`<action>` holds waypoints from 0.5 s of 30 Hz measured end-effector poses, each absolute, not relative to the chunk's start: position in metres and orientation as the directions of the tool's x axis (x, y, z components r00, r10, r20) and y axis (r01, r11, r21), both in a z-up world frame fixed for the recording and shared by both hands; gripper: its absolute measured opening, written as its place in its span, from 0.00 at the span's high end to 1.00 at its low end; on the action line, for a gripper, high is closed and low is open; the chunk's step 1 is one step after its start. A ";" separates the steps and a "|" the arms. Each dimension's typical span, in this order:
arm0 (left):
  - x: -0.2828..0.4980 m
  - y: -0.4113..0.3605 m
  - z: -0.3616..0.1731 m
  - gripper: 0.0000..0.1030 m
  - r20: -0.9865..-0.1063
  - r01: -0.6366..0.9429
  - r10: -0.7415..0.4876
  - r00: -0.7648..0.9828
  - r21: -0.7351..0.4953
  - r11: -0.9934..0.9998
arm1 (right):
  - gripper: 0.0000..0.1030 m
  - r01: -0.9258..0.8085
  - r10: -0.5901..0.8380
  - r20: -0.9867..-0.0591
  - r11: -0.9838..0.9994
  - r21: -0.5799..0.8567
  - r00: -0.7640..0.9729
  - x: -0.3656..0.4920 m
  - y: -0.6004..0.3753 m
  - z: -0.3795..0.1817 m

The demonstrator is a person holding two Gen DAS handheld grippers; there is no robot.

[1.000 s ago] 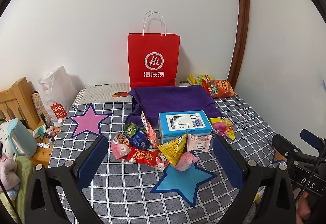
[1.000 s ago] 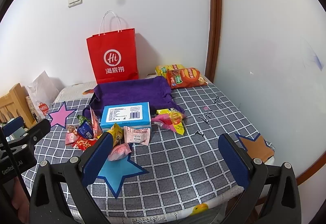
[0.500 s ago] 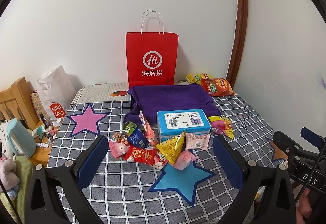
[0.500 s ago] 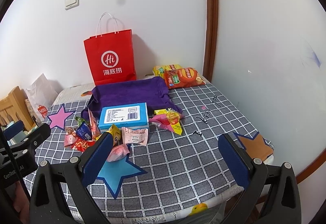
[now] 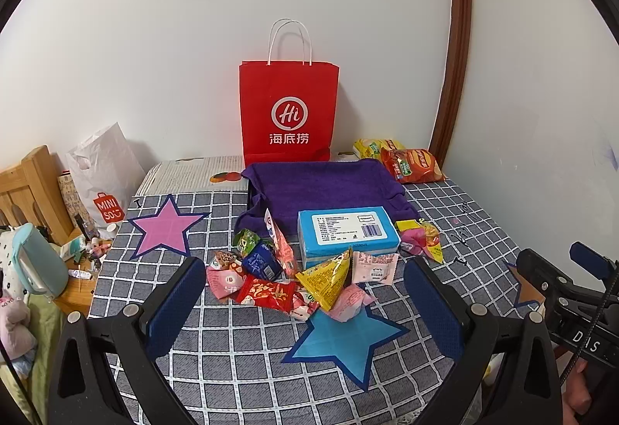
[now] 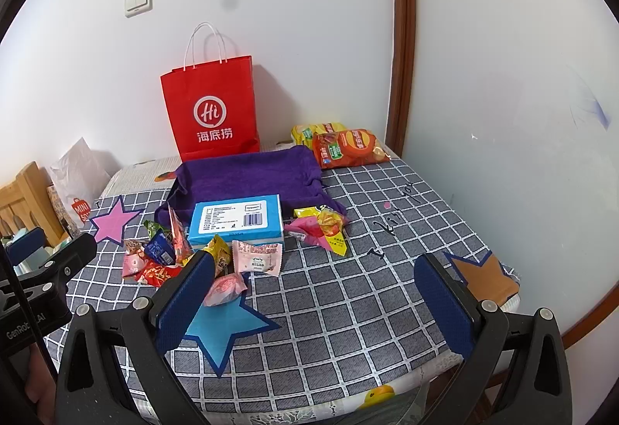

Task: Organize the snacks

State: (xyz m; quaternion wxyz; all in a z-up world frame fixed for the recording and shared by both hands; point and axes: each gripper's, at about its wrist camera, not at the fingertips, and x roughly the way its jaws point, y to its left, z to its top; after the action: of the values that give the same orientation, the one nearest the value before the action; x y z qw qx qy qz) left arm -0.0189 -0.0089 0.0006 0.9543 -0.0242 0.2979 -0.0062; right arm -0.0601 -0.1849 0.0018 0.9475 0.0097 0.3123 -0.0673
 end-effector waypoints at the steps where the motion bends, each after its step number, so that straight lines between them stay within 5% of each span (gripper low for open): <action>1: -0.019 -0.009 0.000 0.01 -0.569 -0.003 -0.026 0.822 -0.050 0.999 | 0.01 0.134 -0.121 -0.593 0.991 -0.023 0.796 -0.060 -0.185 0.002; 15: -0.019 -0.009 0.000 0.01 -0.566 0.000 -0.028 0.824 -0.049 0.999 | 0.01 0.133 -0.122 -0.593 0.991 -0.024 0.796 -0.060 -0.185 0.002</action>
State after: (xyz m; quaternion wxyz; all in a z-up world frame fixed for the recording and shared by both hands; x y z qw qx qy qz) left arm -0.0193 -0.0086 -0.0002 0.9546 -0.0232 0.2969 -0.0073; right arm -0.0602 -0.1847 0.0023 0.9476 0.0095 0.3121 -0.0672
